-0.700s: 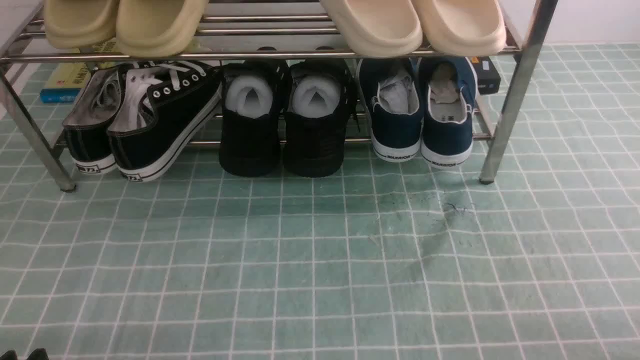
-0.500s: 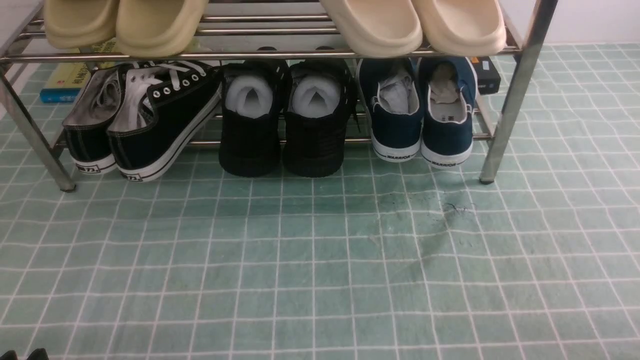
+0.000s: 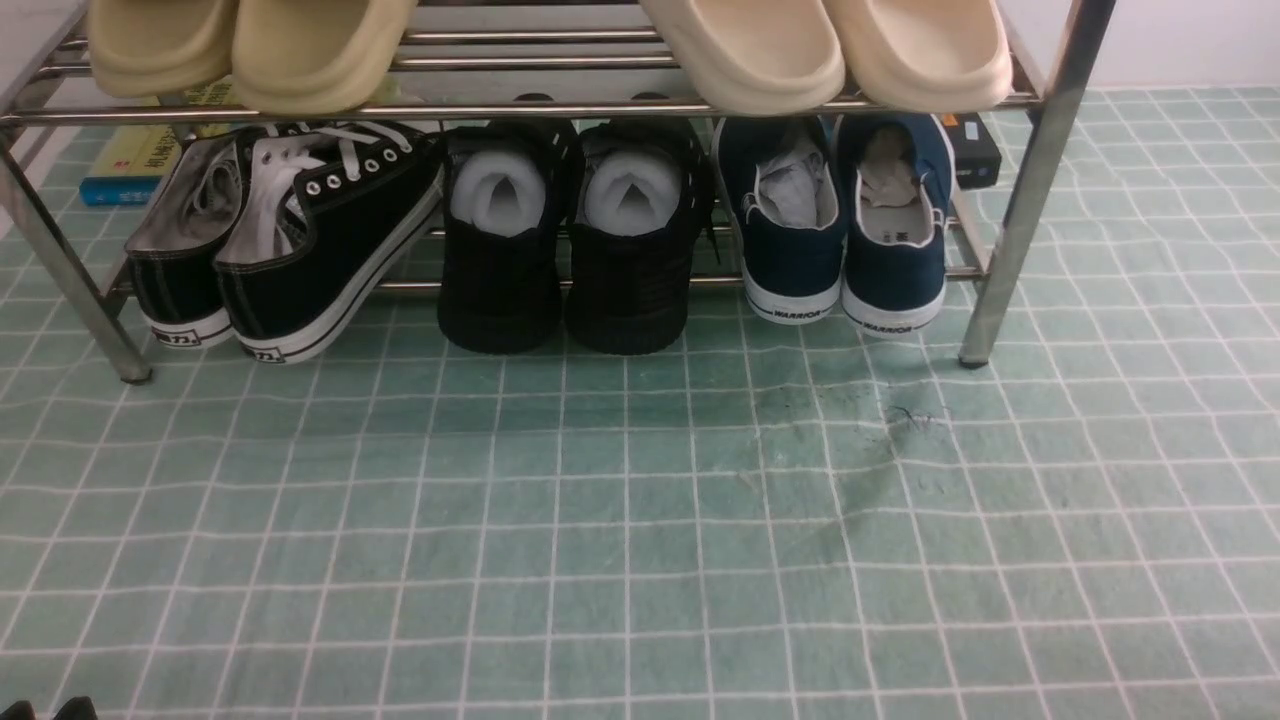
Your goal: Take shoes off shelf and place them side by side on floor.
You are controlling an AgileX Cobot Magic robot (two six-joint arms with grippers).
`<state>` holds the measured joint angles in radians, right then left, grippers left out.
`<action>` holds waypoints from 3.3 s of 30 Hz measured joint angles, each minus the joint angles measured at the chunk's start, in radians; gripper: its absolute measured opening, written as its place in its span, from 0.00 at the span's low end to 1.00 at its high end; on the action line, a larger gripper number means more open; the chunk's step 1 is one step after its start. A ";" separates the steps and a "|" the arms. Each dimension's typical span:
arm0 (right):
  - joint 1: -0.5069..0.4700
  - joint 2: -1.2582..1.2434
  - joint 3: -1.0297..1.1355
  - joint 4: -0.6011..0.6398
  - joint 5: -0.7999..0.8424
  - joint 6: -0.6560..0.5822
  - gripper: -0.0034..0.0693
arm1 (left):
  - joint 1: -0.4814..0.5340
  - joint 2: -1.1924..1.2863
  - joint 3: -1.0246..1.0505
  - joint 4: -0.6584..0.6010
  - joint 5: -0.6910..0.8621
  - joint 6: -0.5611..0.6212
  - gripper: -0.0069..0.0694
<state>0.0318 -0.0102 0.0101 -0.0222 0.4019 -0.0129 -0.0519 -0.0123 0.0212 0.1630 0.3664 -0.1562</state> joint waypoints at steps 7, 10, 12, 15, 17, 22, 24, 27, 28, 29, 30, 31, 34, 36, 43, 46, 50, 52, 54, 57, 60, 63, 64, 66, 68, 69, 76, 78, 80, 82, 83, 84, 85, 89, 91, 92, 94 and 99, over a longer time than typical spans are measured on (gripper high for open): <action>0.000 0.000 0.000 0.000 0.000 0.000 0.37 | 0.000 0.000 0.000 0.000 0.000 0.000 0.41; 0.000 0.000 0.000 0.002 -0.002 0.000 0.38 | 0.000 0.000 0.000 0.000 0.000 0.000 0.41; 0.000 0.000 0.004 0.036 -0.028 0.013 0.38 | 0.000 0.000 0.000 0.000 0.000 0.000 0.41; 0.000 0.000 0.011 0.123 -0.067 0.075 0.38 | 0.000 0.000 0.000 0.000 0.000 0.000 0.41; 0.000 0.000 0.014 0.318 -0.113 0.209 0.38 | 0.000 0.000 0.000 0.000 0.000 0.000 0.41; 0.000 0.000 0.014 0.635 -0.146 0.395 0.38 | 0.000 0.000 0.000 0.000 0.000 0.000 0.41; 0.000 0.000 0.014 0.682 -0.151 0.401 0.38 | 0.000 0.000 0.000 0.000 0.000 0.000 0.41; 0.000 0.000 0.014 0.705 -0.151 0.402 0.38 | 0.000 0.000 0.000 0.000 0.000 0.000 0.41; 0.000 0.000 0.014 0.706 -0.151 0.402 0.38 | 0.000 0.000 0.000 0.000 0.000 0.000 0.41; 0.000 0.000 0.014 0.708 -0.151 0.403 0.38 | 0.000 0.000 0.000 0.000 0.000 0.000 0.41; 0.000 0.000 0.014 0.709 -0.154 0.404 0.38 | 0.000 0.000 0.000 0.000 0.000 0.000 0.41; 0.000 0.000 0.014 0.711 -0.159 0.404 0.38 | 0.000 0.000 0.000 0.000 0.000 0.000 0.41; 0.000 0.000 0.011 0.712 -0.183 0.403 0.36 | 0.000 0.000 0.000 0.000 0.000 0.000 0.41; 0.000 0.000 -0.005 0.707 -0.184 0.386 0.33 | 0.000 0.000 0.000 0.000 0.000 0.000 0.41; 0.000 0.086 -0.268 0.601 -0.149 0.077 0.04 | 0.000 0.000 0.000 0.000 0.000 0.000 0.41; 0.000 0.298 -0.462 0.530 0.037 -0.053 0.04 | 0.000 0.000 0.000 0.000 0.000 0.000 0.41; 0.000 0.576 -0.625 0.481 0.323 -0.086 0.05 | 0.000 0.000 0.000 0.000 0.000 0.000 0.41; 0.000 0.717 -0.689 0.475 0.434 -0.106 0.05 | 0.000 0.000 0.000 0.000 0.000 0.000 0.41; 0.000 0.870 -0.754 0.490 0.522 -0.171 0.05 | 0.000 0.000 0.000 0.000 0.000 0.000 0.41; 0.000 1.053 -0.831 0.571 0.588 -0.310 0.06 | 0.000 0.000 0.000 0.000 0.000 0.000 0.41; 0.016 1.191 -0.907 0.673 0.648 -0.423 0.06 | 0.000 0.000 0.000 0.000 0.000 0.000 0.41; 0.103 1.312 -1.022 0.713 0.690 -0.471 0.07 | 0.000 0.000 0.000 0.000 0.000 0.000 0.41; 0.135 1.330 -1.056 0.709 0.690 -0.468 0.08 | 0.000 0.000 0.000 0.000 0.000 0.000 0.41; 0.242 1.410 -1.178 0.642 0.676 -0.395 0.09 | 0.000 0.000 0.000 0.000 0.000 0.000 0.41; 0.317 1.471 -1.279 0.553 0.664 -0.308 0.13 | 0.000 0.000 0.000 0.000 0.000 0.000 0.41; 0.330 1.484 -1.300 0.543 0.664 -0.290 0.13 | 0.000 0.000 0.000 0.000 0.000 0.000 0.41; 0.481 1.740 -1.689 0.228 0.668 -0.008 0.41 | 0.000 0.000 0.000 0.000 0.000 0.000 0.41; 0.490 1.810 -1.778 0.188 0.670 0.020 0.49 | 0.000 0.000 0.000 0.000 0.000 0.000 0.41; 0.495 1.879 -1.857 0.148 0.669 0.031 0.55 | 0.000 0.000 0.000 0.000 0.000 0.000 0.41; 0.495 1.938 -1.921 0.121 0.667 0.036 0.60 | 0.000 0.000 0.000 0.000 0.000 0.000 0.41; 0.495 1.978 -1.972 0.102 0.663 0.038 0.63 | 0.000 0.000 0.000 0.000 0.000 0.000 0.41; 0.495 2.020 -2.010 0.083 0.659 0.039 0.65 | 0.000 0.000 0.000 0.000 0.000 0.000 0.41; 0.495 2.026 -2.016 0.075 0.657 0.041 0.66 | 0.000 0.000 0.000 0.000 0.000 0.000 0.41; 0.495 2.112 -2.095 0.012 0.632 0.045 0.69 | 0.000 0.000 0.000 0.000 0.000 0.000 0.41; 0.495 2.139 -2.104 -0.021 0.612 0.047 0.69 | 0.000 0.000 0.000 0.000 0.000 0.000 0.41; 0.495 2.141 -2.104 -0.024 0.610 0.047 0.69 | 0.000 0.000 0.000 0.000 0.000 0.000 0.41; 0.495 2.169 -2.105 -0.057 0.584 0.048 0.69 | 0.000 0.000 0.000 0.000 0.000 0.000 0.41; 0.495 2.199 -2.107 -0.091 0.537 0.049 0.69 | 0.000 0.000 0.000 0.000 0.000 0.000 0.41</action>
<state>0.5264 2.1891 -2.0973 -0.1130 0.9392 0.0362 -0.0519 -0.0123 0.0212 0.1630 0.3664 -0.1562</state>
